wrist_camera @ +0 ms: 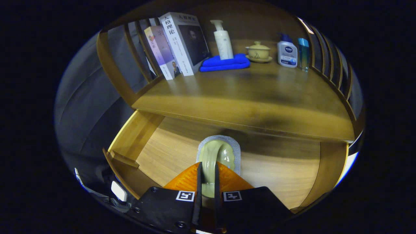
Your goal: Pull open the drawer, take out the items inside it, and place them on the countertop above the cabinet.
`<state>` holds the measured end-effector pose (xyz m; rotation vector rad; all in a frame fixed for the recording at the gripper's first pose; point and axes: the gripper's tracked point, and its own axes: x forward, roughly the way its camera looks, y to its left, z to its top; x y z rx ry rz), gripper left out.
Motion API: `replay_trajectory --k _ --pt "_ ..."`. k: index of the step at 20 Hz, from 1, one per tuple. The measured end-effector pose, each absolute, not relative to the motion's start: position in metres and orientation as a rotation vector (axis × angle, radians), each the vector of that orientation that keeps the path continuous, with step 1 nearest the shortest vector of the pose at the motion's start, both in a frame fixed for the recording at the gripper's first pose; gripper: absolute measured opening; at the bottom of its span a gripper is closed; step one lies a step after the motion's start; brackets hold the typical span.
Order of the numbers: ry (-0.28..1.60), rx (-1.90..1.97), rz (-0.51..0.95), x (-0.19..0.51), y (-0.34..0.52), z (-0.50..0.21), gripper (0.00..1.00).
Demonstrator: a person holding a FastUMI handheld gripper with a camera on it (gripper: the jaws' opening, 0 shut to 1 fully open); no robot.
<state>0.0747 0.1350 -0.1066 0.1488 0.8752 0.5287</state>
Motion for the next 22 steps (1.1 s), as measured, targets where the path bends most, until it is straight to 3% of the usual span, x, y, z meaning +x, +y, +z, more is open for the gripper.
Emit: replay_trajectory --k 12,22 --pt "0.707 0.132 0.598 0.064 0.134 -0.033 0.18" --pt "0.608 0.315 0.468 0.122 0.125 0.011 0.18"
